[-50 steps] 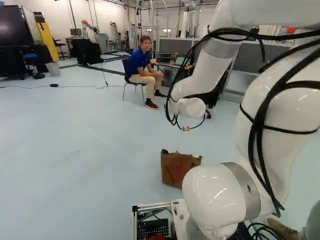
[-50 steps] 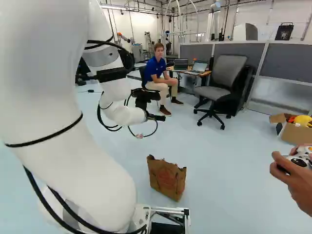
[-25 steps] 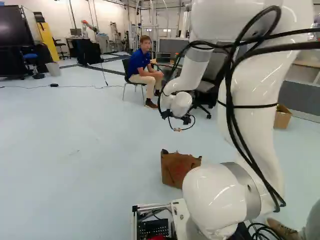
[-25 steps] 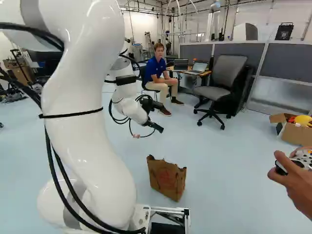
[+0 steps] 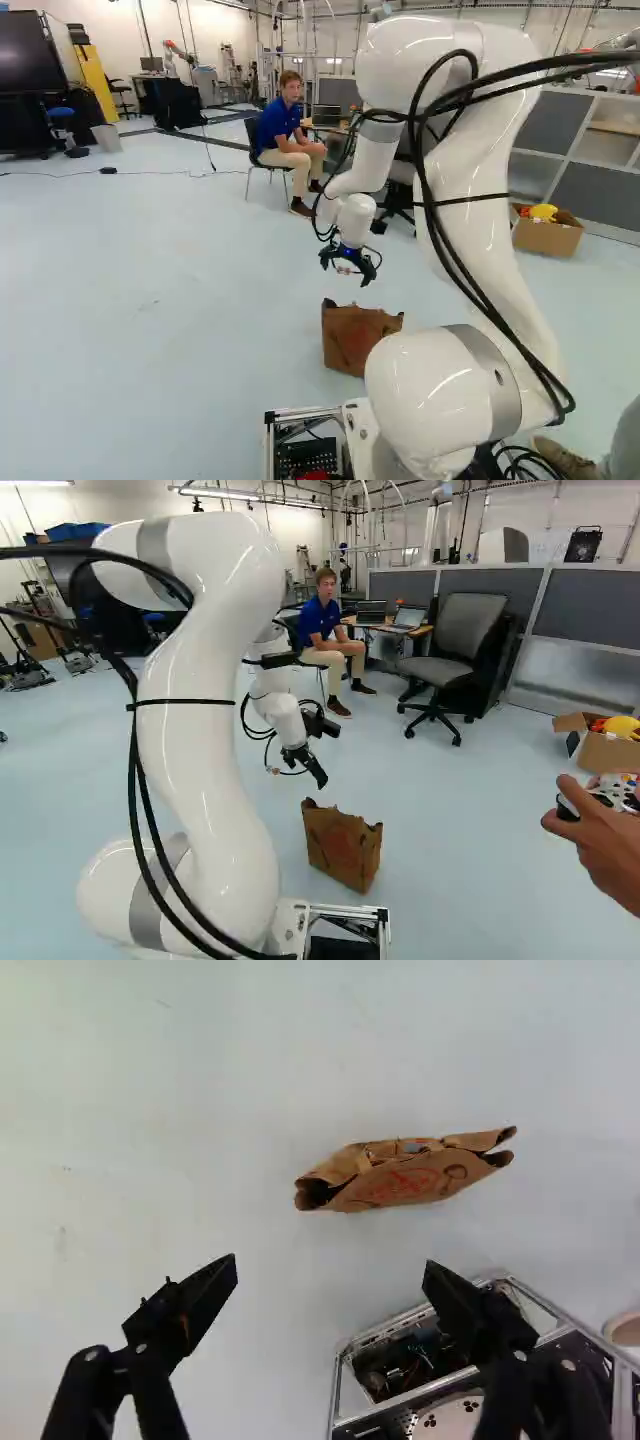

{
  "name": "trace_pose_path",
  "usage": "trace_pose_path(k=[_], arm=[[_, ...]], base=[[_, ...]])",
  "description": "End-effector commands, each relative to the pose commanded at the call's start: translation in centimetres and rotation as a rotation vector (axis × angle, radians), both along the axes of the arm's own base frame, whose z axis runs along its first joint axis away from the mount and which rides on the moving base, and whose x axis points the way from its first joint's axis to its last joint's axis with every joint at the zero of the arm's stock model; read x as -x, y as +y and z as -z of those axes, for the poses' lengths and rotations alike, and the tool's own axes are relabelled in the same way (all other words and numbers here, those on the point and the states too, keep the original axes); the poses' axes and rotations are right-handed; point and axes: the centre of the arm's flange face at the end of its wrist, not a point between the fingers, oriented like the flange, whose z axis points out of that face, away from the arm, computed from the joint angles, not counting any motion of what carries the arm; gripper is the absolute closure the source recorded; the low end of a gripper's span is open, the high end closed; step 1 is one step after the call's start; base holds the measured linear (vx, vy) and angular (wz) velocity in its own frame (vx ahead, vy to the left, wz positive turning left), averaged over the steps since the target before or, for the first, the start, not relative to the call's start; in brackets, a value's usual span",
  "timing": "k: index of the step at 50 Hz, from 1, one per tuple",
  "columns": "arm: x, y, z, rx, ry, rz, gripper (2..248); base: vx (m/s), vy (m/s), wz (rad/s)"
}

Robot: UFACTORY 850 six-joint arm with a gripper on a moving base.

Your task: Pick up the grocery bag from the ground

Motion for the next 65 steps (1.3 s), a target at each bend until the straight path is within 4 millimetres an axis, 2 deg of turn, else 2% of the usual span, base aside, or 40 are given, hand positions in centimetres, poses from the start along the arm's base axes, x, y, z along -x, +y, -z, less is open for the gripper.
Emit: trace_pose_path(k=[22, 32, 57, 65], arm=[[-5.0, -6.1, 6.2, -0.006, 0.027, 0.123, 3], [-6.5, -6.7, 9.0, -0.007, 0.039, 0.130, 3], [-7.7, -6.9, 16.0, -0.011, 0.092, 0.131, 3], [-8.0, -6.9, 18.3, -0.028, 0.102, 0.228, 3]], base=[[0.000, 0.000, 0.000], [0.000, 0.000, 0.000], [0.000, 0.000, 0.000], [0.000, 0.000, 0.000]])
